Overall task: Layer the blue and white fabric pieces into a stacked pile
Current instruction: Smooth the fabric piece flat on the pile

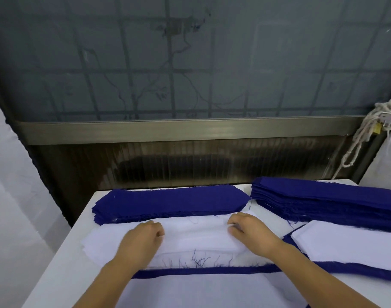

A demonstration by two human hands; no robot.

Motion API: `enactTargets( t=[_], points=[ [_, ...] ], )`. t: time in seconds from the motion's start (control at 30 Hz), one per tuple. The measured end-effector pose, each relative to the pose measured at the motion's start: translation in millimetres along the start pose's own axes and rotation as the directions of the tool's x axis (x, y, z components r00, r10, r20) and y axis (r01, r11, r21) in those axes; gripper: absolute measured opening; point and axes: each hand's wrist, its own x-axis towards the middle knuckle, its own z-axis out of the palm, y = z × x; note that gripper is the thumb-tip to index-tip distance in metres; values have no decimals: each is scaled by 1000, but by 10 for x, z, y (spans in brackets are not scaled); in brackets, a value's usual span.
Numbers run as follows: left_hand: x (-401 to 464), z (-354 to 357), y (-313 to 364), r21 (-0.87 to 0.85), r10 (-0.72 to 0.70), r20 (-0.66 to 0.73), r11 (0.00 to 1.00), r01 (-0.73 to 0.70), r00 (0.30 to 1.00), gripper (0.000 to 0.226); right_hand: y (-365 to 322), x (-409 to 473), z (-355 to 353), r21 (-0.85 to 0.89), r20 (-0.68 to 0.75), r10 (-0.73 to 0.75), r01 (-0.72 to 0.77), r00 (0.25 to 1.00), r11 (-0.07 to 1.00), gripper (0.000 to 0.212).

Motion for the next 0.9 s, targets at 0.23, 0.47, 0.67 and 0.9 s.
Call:
enactTargets(
  t=[0.23, 0.47, 0.67, 0.9],
  points=[
    [-149, -264, -549, 42, -165, 5, 985, 164, 986, 27, 95, 6, 7, 131, 14, 70, -72, 997, 989, 17],
    [-427, -536, -488, -38, -64, 19, 997, 65, 998, 22, -141, -490, -322, 53, -91, -38, 43, 995, 998, 11],
    [-841, -830, -432, -319, 77, 322, 947, 32, 944, 7, -204, -1179, -699, 324, 218, -21, -53, 976, 945, 13],
    [-829, -822, -224, -333, -9, 105, 942, 44, 994, 13, -172, -1162, -701, 332, -6, 97, -89, 995, 939, 15]
  ],
)
